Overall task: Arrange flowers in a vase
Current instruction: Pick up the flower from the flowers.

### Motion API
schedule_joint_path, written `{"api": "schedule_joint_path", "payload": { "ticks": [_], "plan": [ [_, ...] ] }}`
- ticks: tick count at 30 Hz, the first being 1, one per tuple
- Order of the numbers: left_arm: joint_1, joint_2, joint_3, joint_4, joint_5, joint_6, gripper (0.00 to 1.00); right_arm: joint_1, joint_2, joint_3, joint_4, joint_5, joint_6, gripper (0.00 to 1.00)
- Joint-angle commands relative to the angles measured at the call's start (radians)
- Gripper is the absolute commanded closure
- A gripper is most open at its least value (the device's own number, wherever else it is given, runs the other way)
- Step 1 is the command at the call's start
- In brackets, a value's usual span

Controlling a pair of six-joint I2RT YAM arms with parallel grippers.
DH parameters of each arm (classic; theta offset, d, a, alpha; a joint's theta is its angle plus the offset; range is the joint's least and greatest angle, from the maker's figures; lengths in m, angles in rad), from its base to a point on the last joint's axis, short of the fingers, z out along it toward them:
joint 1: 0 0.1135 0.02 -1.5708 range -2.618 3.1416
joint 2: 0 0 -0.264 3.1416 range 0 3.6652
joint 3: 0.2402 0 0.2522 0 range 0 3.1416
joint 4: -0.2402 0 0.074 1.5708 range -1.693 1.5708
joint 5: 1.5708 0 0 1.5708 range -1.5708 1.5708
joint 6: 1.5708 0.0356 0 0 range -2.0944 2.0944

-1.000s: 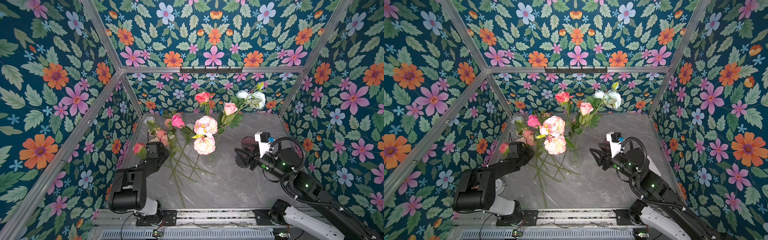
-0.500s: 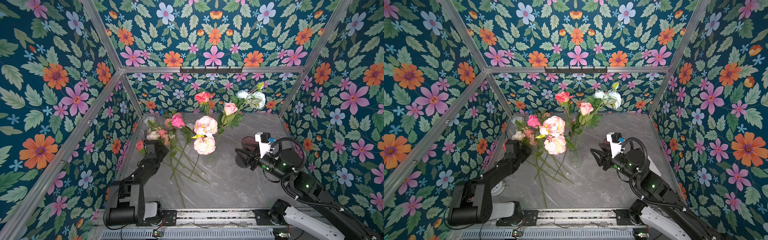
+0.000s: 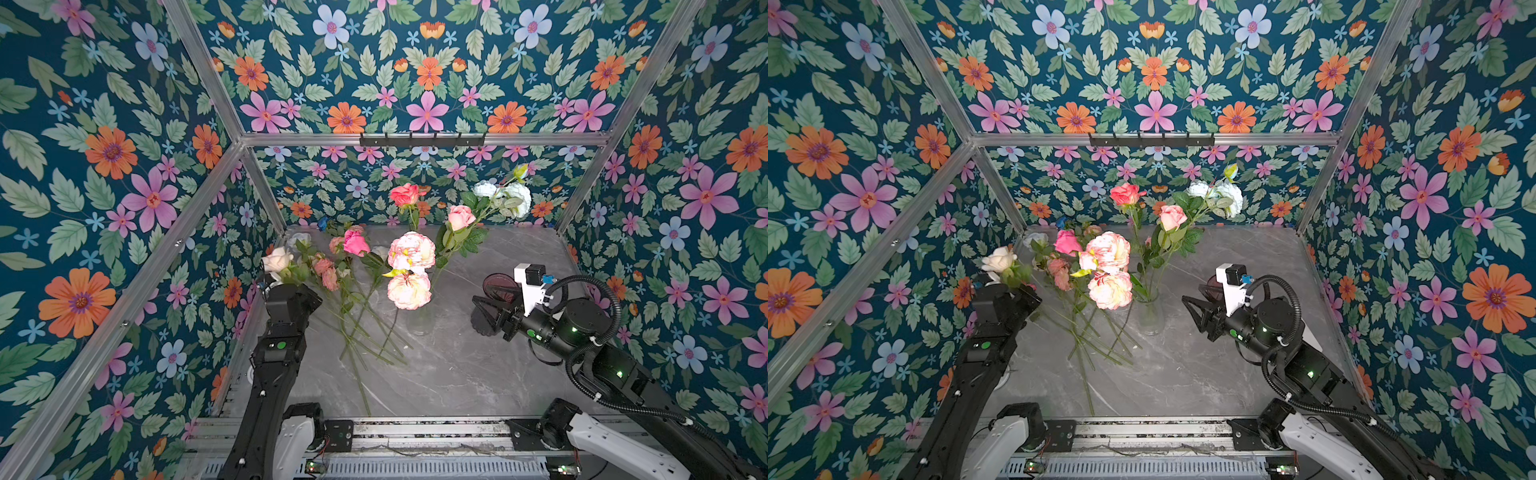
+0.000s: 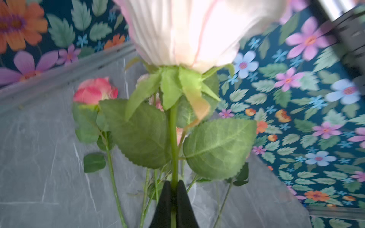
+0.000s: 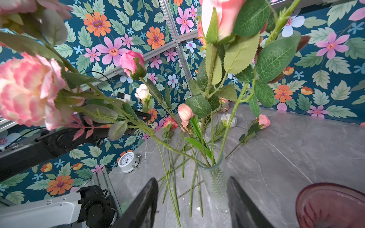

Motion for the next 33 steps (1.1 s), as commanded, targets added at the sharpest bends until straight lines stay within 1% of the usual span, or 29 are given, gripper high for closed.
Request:
{"api": "schedule_joint_path", "payload": {
  "ticks": [1, 2, 5, 6, 9, 16, 19, 23, 28, 33],
  "plan": [
    [0.000, -0.070, 0.074, -0.068, 0.004, 0.056, 1.00, 0.001, -0.001, 0.033, -0.018, 0.007, -0.007, 0.43],
    [0.001, -0.094, 0.104, -0.068, 0.027, 0.068, 1.00, 0.001, -0.004, 0.047, -0.027, 0.005, -0.005, 0.43],
    [0.001, -0.170, 0.197, -0.072, 0.033, 0.104, 1.00, 0.001, -0.005, 0.094, -0.051, -0.002, -0.003, 0.41],
    [0.001, -0.181, 0.233, -0.066, 0.052, 0.128, 1.00, 0.002, 0.001, 0.115, -0.064, -0.005, -0.003, 0.40],
    [0.001, -0.149, 0.386, -0.180, 0.125, 0.172, 1.00, 0.001, 0.013, 0.169, -0.091, -0.010, 0.001, 0.40],
    [0.000, -0.171, 0.461, -0.177, 0.211, 0.202, 1.00, 0.002, 0.009, 0.191, -0.089, 0.005, 0.009, 0.40],
    [0.001, -0.168, 0.457, -0.108, 0.241, 0.178, 1.00, 0.001, 0.010, 0.195, -0.088, 0.007, 0.014, 0.40],
    [0.000, -0.148, 0.420, 0.028, 0.293, 0.119, 1.00, 0.002, 0.010, 0.207, -0.101, 0.018, 0.011, 0.40],
    [0.000, -0.097, 0.362, 0.234, 0.340, 0.023, 1.00, 0.002, 0.003, 0.220, -0.114, 0.031, 0.005, 0.40],
    [-0.001, -0.029, 0.370, 0.401, 0.367, -0.039, 1.00, 0.001, 0.001, 0.220, -0.116, 0.036, 0.002, 0.40]
  ]
}}
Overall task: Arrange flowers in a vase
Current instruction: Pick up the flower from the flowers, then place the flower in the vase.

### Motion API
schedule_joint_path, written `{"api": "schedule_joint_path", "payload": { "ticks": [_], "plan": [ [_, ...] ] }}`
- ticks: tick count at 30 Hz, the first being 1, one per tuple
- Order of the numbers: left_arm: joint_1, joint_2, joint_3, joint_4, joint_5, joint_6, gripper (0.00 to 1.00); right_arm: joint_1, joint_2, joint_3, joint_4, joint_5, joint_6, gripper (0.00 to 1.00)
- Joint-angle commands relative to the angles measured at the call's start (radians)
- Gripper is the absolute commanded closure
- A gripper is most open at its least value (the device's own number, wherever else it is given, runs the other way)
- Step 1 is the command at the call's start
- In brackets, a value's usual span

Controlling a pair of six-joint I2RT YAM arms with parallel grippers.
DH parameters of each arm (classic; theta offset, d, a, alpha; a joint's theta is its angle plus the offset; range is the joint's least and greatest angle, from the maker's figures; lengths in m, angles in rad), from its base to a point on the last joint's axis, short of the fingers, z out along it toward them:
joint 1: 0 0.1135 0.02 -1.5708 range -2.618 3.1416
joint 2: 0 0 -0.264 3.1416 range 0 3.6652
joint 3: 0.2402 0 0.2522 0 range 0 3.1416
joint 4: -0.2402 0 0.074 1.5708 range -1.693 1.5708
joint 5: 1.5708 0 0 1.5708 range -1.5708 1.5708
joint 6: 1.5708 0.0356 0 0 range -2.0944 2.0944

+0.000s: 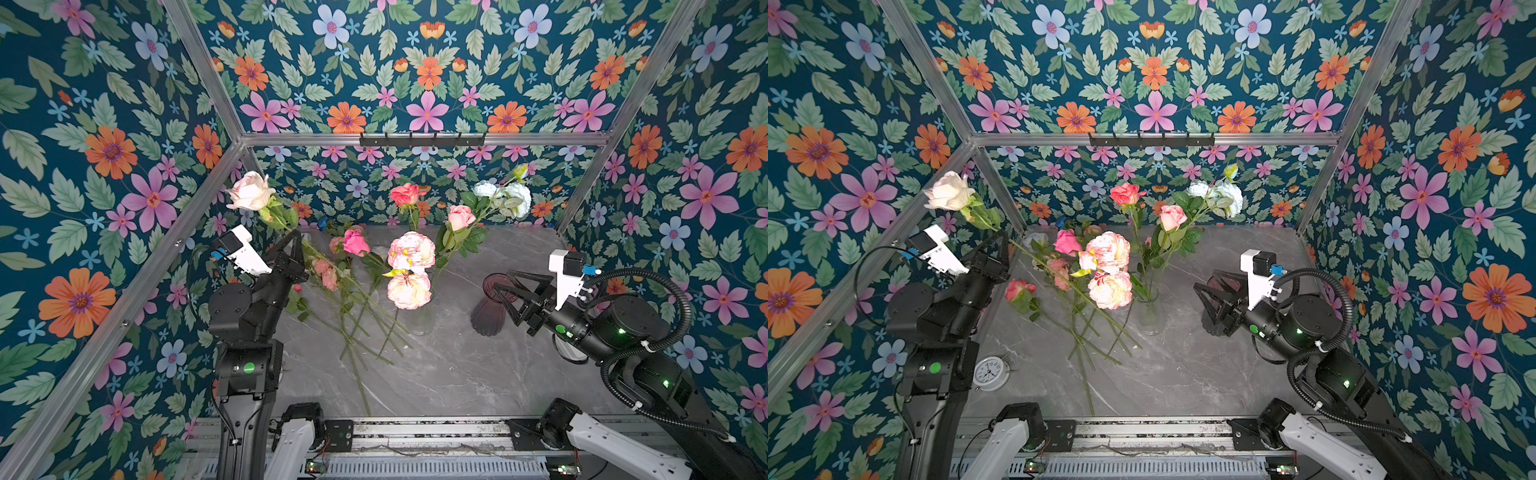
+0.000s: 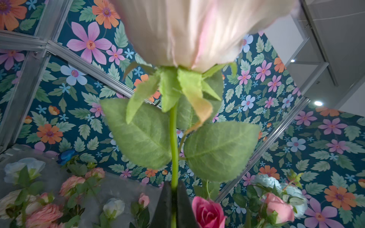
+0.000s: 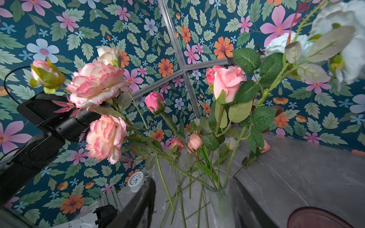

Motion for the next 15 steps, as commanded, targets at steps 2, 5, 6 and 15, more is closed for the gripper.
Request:
{"api": "schedule_joint_path", "payload": {
  "ticks": [2, 5, 6, 15],
  "plan": [
    [-0.007, 0.048, 0.027, 0.220, 0.052, -0.063, 1.00, 0.001, 0.001, 0.003, -0.003, 0.018, -0.002, 0.40],
    [-0.017, 0.079, 0.060, 0.238, 0.073, -0.023, 1.00, 0.002, 0.002, 0.001, 0.000, 0.019, -0.002, 0.41],
    [-0.021, 0.086, 0.067, 0.240, 0.085, -0.004, 1.00, 0.001, 0.003, 0.001, 0.001, 0.019, -0.003, 0.41],
    [-0.072, 0.101, 0.015, 0.345, 0.164, 0.112, 1.00, 0.001, 0.018, 0.001, 0.014, 0.020, -0.008, 0.40]
  ]
}}
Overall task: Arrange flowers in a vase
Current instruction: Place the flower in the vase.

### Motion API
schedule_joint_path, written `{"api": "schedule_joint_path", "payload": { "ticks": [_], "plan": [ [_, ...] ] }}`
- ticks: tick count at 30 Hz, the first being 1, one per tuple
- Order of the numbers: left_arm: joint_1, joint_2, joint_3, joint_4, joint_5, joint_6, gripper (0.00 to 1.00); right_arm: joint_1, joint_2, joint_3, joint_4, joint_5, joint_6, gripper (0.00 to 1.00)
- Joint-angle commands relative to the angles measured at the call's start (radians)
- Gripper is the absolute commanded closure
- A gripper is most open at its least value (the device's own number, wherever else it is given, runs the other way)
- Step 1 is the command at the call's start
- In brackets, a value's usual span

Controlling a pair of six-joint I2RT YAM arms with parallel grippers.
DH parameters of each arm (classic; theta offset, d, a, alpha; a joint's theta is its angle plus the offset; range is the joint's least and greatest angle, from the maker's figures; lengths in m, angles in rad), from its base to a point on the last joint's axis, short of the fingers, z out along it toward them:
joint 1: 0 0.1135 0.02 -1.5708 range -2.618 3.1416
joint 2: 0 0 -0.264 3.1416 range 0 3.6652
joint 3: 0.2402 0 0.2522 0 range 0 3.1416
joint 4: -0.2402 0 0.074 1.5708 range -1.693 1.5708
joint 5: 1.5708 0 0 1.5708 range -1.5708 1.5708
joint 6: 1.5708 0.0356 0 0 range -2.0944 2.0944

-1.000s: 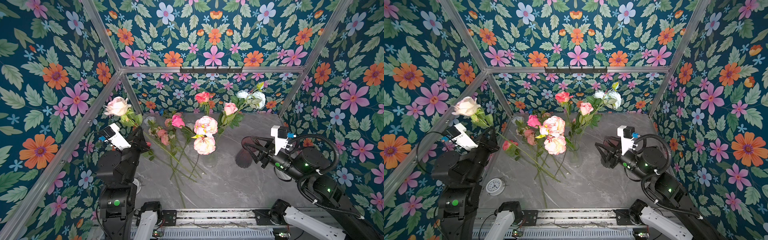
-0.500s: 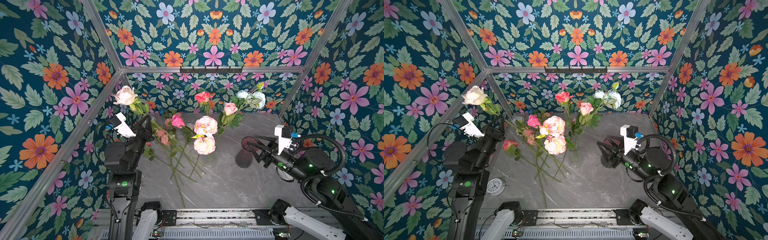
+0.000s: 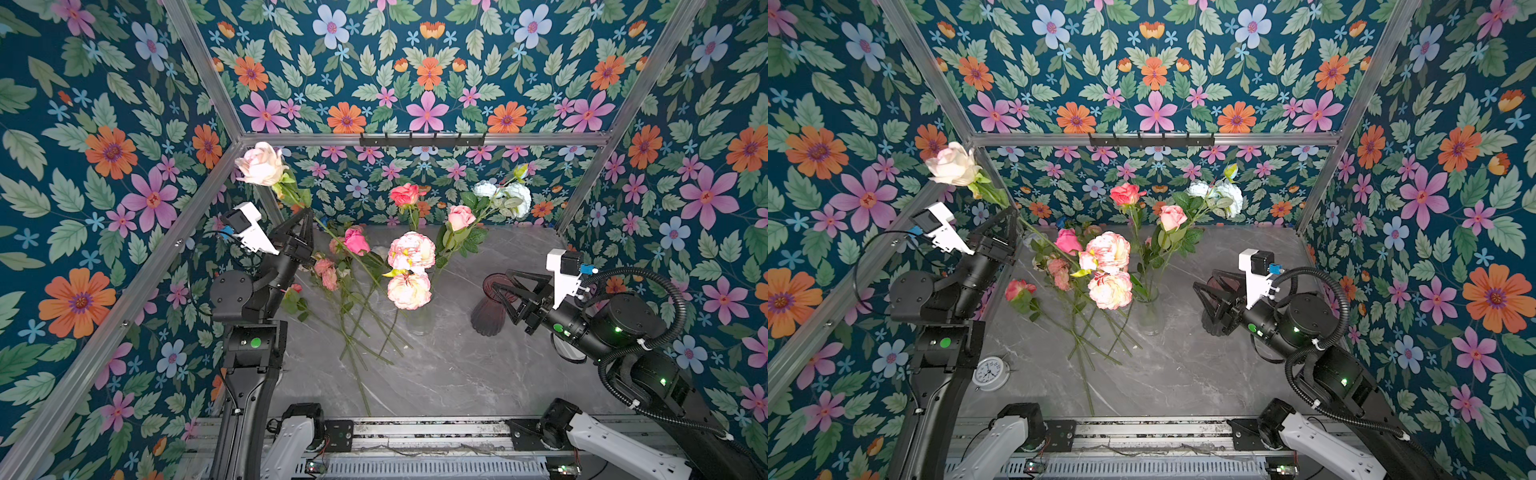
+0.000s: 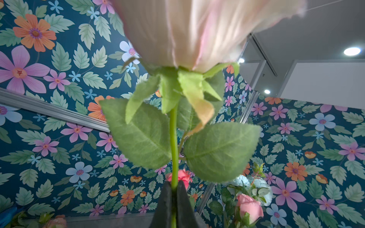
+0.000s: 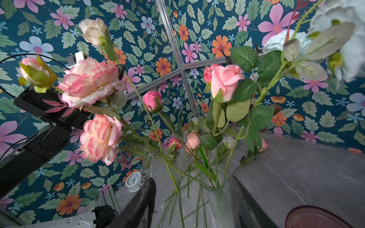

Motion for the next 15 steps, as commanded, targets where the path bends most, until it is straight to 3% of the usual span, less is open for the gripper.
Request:
{"api": "schedule_joint_path", "payload": {
  "ticks": [1, 15],
  "plan": [
    [-0.028, 0.000, -0.007, 0.094, 0.033, 0.065, 1.00, 0.002, 0.009, 0.003, 0.013, 0.012, -0.005, 0.40],
    [-0.258, 0.117, 0.052, 0.137, -0.103, 0.247, 1.00, 0.001, 0.023, 0.009, 0.014, 0.018, -0.014, 0.40]
  ]
}}
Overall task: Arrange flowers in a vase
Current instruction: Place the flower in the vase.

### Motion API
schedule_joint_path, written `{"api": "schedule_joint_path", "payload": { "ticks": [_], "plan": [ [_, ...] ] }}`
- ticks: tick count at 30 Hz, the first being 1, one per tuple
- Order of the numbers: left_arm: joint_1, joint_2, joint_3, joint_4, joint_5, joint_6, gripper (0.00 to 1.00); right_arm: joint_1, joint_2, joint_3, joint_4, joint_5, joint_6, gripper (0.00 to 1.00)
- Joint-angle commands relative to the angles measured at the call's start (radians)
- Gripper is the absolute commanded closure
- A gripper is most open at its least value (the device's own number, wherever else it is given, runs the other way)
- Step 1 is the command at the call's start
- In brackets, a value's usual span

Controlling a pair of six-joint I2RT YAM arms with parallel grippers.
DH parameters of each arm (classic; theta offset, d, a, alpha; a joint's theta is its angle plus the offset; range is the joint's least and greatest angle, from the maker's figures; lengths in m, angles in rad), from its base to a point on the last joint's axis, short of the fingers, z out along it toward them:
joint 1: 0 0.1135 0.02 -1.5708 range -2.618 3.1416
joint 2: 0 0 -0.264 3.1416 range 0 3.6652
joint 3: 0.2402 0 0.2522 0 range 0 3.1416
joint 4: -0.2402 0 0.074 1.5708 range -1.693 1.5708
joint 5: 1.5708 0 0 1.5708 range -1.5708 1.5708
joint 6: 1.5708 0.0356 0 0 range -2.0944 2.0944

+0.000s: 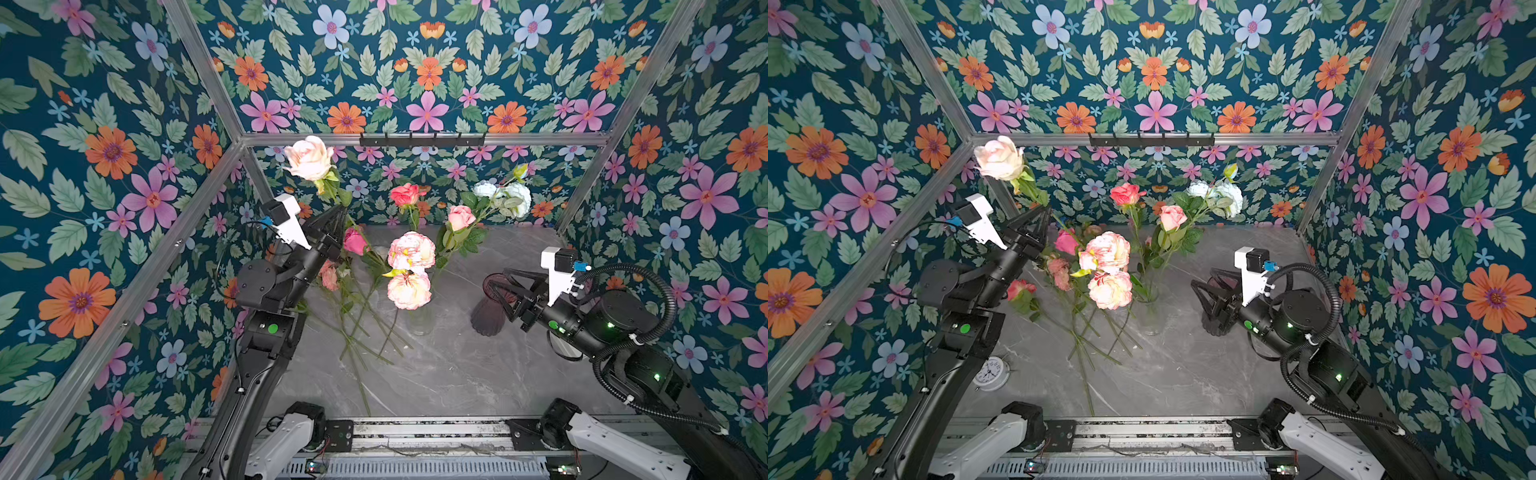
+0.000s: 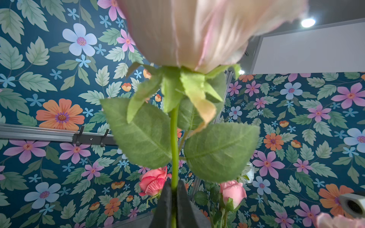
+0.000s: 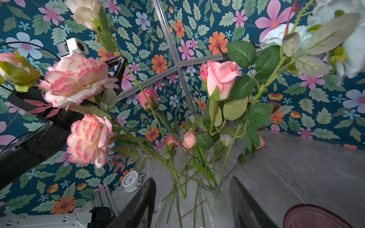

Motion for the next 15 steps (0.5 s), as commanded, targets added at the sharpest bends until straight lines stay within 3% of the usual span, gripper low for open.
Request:
{"api": "schedule_joint_path", "payload": {
  "ticks": [1, 15],
  "plan": [
    [-0.033, 0.026, 0.021, 0.061, -0.053, 0.072, 1.00, 0.002, 0.002, 0.008, 0.014, 0.006, -0.014, 0.41],
    [-0.144, 0.153, 0.124, 0.067, -0.134, 0.225, 1.00, 0.001, -0.001, 0.005, 0.006, 0.021, -0.035, 0.41]
  ]
}}
